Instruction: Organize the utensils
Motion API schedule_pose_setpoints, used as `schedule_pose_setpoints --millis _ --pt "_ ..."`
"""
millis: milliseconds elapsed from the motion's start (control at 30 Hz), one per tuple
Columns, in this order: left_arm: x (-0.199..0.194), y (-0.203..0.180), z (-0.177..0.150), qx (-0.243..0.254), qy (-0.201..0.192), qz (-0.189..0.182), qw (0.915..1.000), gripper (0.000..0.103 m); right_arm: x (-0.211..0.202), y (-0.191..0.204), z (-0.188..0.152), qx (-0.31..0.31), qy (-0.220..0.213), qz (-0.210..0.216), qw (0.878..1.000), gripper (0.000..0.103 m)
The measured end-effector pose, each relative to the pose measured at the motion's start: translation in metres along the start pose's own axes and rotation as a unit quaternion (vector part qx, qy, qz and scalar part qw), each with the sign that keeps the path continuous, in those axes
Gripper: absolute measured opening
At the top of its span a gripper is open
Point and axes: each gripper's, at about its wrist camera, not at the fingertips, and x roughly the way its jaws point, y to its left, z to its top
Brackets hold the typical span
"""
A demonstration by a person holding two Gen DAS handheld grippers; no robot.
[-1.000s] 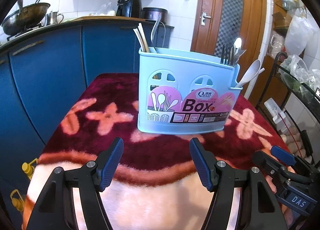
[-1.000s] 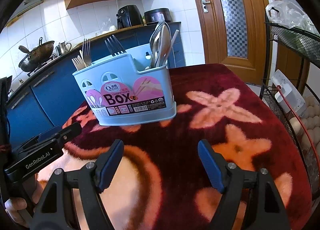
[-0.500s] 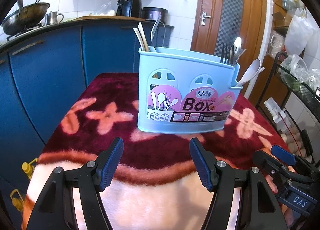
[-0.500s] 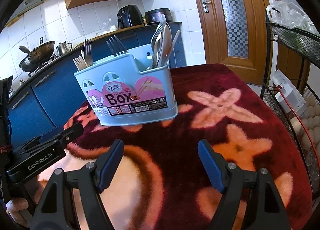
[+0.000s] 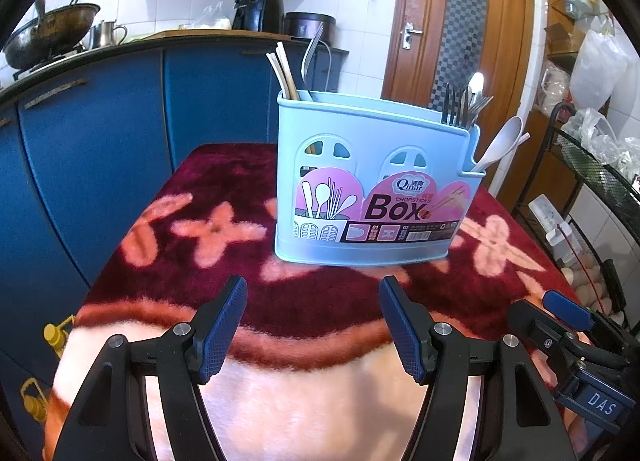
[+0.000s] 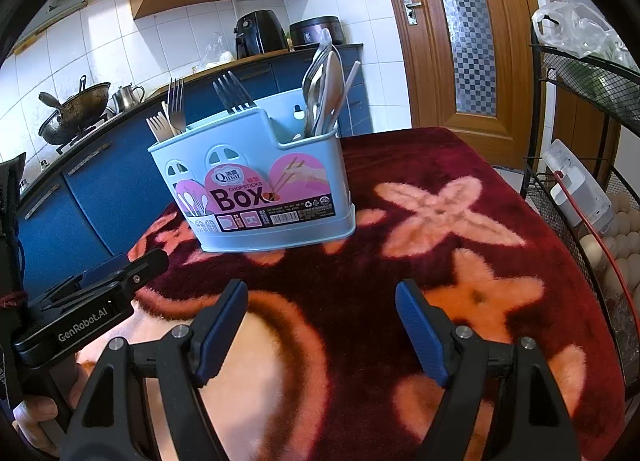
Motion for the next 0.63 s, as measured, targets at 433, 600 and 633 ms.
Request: schedule_pose_setpoints --millis 433,600,633 --pt "0.0006 0.0010 0.0002 -0.001 0.003 0.000 1.0000 0.070 0.0001 -0.0008 0.0004 0.000 0.000 0.000 1.000 0.079" --pt "0.0016 0.0014 0.0000 -0.003 0.006 0.001 1.0000 0.070 0.0002 -0.0002 -0.0001 0.001 0.000 -0.001 1.000 0.079" --pt "0.0019 0.0016 0.0000 -0.004 0.007 0.001 1.0000 0.070 0.0004 -0.0002 -0.0001 0.001 0.000 -0.001 1.000 0.079"
